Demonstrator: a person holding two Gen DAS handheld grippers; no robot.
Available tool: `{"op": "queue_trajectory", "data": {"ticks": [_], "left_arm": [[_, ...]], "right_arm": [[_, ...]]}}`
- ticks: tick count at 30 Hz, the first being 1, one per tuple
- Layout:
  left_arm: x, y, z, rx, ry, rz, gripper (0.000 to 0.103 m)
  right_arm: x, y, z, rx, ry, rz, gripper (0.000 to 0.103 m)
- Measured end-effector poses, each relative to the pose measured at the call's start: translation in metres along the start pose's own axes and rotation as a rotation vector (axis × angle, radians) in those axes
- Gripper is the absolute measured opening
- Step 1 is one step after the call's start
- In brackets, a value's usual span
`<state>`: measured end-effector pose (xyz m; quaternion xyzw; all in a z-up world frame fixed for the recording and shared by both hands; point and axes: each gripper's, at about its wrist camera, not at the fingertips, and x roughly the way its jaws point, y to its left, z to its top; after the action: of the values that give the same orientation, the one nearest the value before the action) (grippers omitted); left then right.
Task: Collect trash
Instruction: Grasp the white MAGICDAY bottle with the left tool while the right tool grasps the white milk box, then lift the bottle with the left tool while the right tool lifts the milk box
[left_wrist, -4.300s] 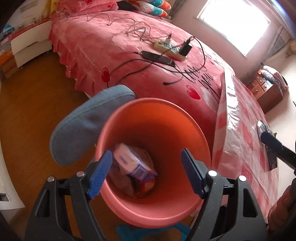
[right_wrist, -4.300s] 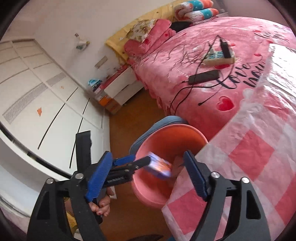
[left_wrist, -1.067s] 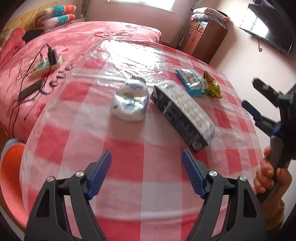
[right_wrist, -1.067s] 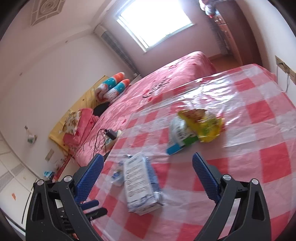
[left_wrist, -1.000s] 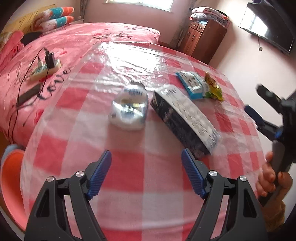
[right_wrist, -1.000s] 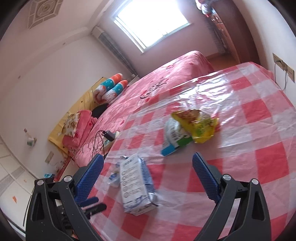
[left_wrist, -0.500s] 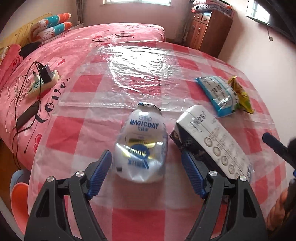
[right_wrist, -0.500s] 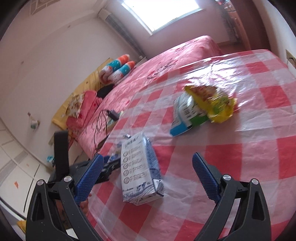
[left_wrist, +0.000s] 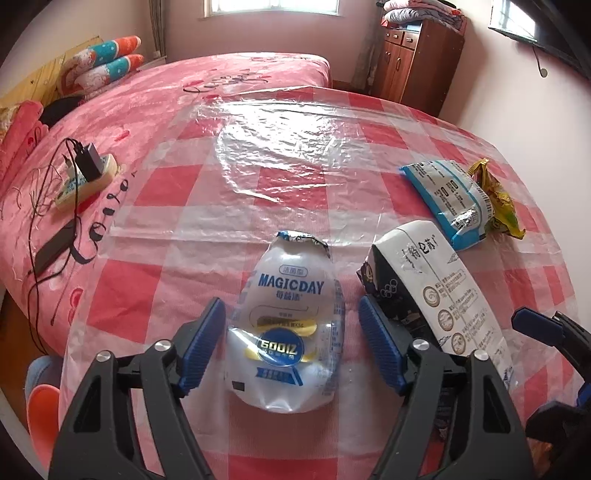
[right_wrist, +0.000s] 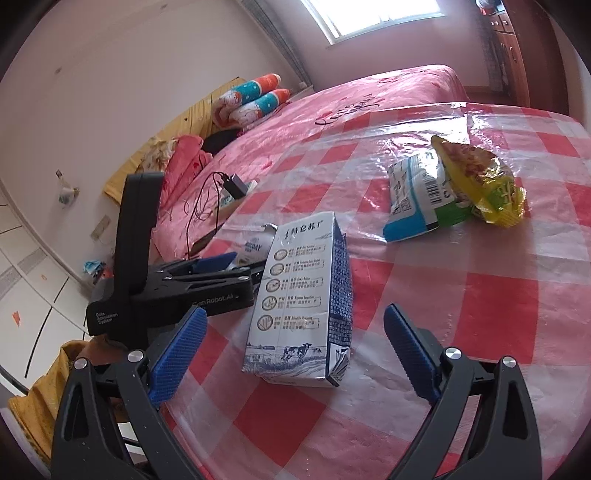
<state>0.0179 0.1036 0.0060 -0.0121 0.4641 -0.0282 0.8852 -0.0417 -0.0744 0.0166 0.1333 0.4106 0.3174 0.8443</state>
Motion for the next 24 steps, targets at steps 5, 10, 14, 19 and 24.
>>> {"op": "queue_trajectory", "data": {"ticks": [5,10,14,19,24], "left_arm": [[-0.002,0.001,-0.002,0.001,-0.020,0.024,0.062],[-0.005,0.004,-0.005,-0.016,-0.027,0.014,0.062],[-0.010,0.010,-0.009,-0.050,-0.027,0.002,0.061],[-0.021,0.017,-0.016,-0.071,-0.041,-0.001,0.061],[-0.031,0.026,-0.026,-0.090,-0.042,-0.007,0.061]], "right_arm": [[0.006,0.002,0.000,-0.014,0.013,-0.010,0.095],[0.012,0.011,-0.001,-0.058,0.027,-0.048,0.095],[0.018,0.017,-0.002,-0.097,0.031,-0.102,0.095],[0.023,0.023,-0.005,-0.137,0.037,-0.134,0.095],[0.024,0.026,-0.006,-0.156,0.033,-0.149,0.091]]}}
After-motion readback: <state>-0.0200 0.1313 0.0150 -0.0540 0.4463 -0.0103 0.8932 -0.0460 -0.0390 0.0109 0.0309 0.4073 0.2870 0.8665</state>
